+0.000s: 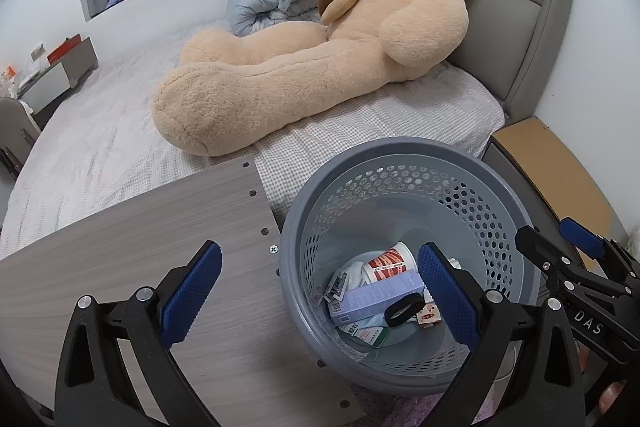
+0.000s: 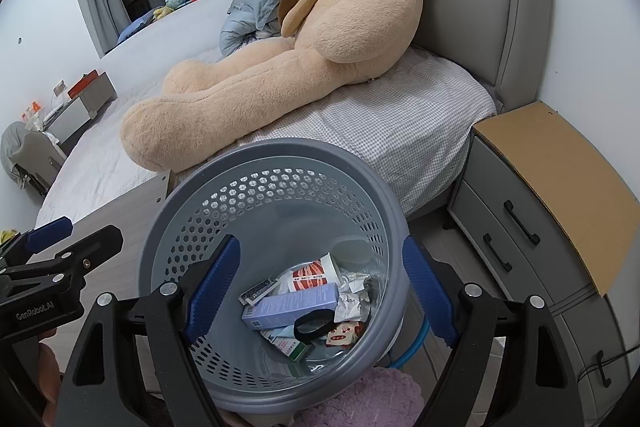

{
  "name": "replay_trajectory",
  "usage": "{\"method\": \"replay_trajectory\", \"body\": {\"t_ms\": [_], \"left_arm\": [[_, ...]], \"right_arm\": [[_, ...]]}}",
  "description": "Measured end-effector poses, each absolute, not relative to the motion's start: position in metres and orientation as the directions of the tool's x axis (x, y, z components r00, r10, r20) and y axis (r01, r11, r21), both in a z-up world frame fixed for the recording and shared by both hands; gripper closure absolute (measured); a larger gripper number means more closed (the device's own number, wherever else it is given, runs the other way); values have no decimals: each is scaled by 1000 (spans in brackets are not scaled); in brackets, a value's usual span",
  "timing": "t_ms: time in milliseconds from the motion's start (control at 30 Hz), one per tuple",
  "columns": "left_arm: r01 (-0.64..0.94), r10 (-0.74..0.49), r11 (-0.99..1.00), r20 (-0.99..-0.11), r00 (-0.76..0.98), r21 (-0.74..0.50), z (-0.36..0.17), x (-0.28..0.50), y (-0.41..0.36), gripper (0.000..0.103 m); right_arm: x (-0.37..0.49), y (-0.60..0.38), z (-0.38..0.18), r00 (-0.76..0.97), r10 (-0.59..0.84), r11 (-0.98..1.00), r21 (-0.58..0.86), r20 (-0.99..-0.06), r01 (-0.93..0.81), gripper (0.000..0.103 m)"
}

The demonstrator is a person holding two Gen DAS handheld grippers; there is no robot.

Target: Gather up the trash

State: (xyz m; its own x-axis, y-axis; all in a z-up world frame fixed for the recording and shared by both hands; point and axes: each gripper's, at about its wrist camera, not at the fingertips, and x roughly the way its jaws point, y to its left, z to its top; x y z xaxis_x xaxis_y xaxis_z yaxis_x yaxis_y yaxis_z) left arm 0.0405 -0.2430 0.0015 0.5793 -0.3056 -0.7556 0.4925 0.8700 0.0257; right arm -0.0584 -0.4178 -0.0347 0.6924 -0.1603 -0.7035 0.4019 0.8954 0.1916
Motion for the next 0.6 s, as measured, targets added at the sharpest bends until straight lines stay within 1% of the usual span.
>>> {"method": "replay_trajectory", "body": {"t_ms": [600], "left_arm": [[486, -299, 873, -751, 589, 33, 2, 41, -244, 6]], "right_arm": [[-58, -418, -35, 692, -160, 896, 191, -704, 401, 23]]}}
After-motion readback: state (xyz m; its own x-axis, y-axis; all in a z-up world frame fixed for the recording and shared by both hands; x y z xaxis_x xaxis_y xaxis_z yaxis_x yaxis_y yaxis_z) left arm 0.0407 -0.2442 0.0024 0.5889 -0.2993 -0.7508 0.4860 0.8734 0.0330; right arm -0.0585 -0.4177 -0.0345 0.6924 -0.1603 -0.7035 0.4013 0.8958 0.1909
